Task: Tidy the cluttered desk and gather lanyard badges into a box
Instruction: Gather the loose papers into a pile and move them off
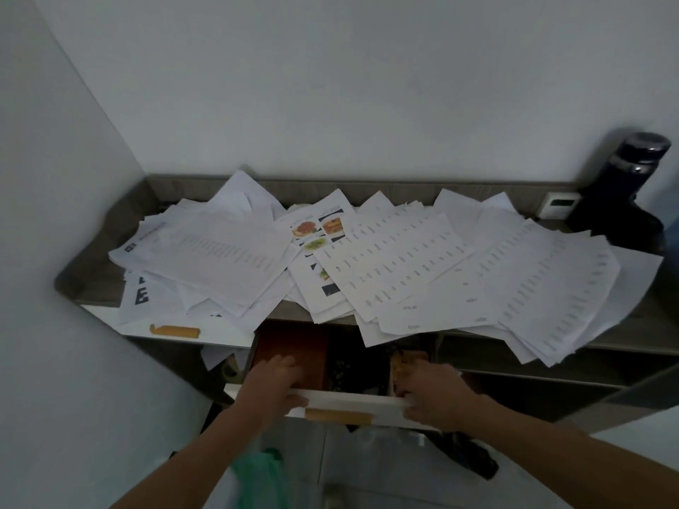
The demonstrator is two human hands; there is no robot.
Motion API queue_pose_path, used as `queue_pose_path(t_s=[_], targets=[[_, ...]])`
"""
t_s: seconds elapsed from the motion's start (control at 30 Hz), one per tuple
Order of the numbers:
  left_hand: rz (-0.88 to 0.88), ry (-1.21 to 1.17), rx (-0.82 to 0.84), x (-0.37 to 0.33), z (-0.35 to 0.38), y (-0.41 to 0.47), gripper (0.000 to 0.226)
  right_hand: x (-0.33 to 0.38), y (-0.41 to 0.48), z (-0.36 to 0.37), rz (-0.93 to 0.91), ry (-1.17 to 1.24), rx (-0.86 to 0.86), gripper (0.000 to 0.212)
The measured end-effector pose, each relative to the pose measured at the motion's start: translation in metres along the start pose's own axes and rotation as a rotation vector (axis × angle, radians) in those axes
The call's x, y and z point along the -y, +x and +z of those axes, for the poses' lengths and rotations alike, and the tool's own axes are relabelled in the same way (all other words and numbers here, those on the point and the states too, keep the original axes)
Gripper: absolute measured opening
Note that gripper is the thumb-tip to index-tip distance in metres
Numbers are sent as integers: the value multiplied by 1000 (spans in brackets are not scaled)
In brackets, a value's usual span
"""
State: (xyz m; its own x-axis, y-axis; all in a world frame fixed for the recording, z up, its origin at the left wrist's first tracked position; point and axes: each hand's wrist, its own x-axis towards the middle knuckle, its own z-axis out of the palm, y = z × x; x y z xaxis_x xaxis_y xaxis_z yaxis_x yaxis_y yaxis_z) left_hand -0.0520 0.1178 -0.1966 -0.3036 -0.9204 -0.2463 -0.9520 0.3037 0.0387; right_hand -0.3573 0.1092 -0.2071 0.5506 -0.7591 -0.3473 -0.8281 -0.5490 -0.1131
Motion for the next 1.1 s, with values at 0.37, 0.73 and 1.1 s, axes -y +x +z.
queue_pose_path(t_s=[0.37, 0.73, 1.1], targets=[[72, 67, -189, 21, -11, 40, 117, -15, 15, -15, 275, -104, -292, 129], [9, 55, -147, 35, -13, 108, 83, -42, 55, -20, 417, -2, -382, 97], [108, 119, -210, 41, -12, 113, 74, -49, 59, -10, 391, -66, -473, 96]])
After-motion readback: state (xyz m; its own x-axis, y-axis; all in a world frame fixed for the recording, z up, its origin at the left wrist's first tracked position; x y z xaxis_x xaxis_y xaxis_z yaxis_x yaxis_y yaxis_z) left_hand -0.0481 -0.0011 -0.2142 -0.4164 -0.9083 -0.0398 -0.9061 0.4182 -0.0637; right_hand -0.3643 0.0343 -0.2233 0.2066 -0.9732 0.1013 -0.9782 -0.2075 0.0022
